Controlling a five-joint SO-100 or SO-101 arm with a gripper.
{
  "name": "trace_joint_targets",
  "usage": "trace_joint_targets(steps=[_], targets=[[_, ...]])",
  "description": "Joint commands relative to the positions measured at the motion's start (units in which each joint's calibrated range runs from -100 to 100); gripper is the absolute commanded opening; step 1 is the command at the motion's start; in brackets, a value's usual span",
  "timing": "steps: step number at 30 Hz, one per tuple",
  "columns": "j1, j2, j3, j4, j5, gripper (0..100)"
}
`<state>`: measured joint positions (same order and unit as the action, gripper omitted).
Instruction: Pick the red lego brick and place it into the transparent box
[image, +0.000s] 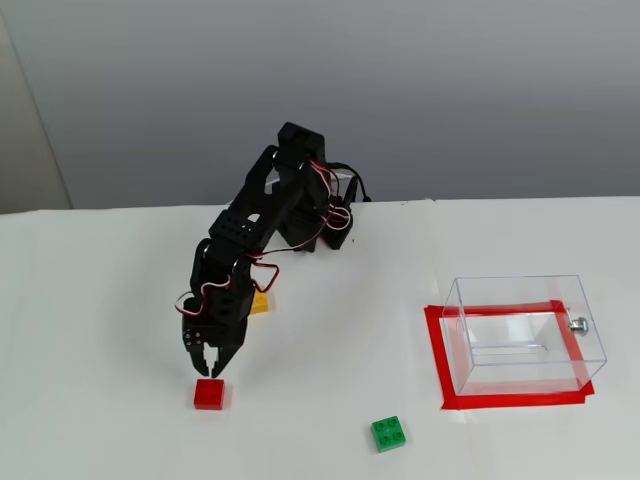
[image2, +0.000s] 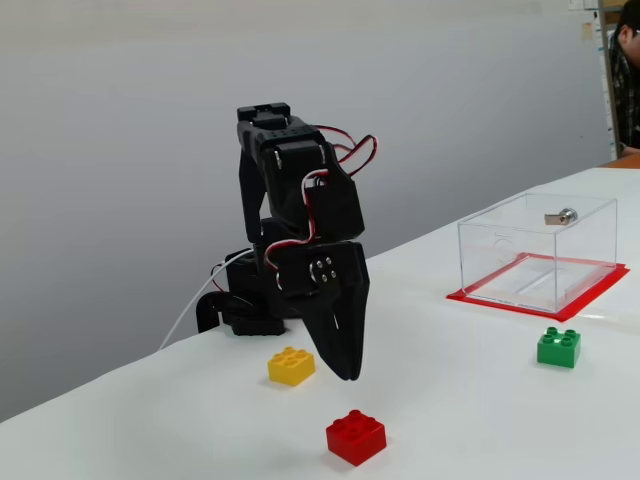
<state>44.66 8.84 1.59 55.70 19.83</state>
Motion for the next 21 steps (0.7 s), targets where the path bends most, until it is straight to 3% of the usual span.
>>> trace_joint_targets(steps=[1,8,21], targets=[[0.0,-0.1,-1.6,-0.4,0.5,7],[-1.0,1.2,-1.6,-0.5,0.7,27],[-4.1,3.4,-1.4,-0.5,0.6,29]])
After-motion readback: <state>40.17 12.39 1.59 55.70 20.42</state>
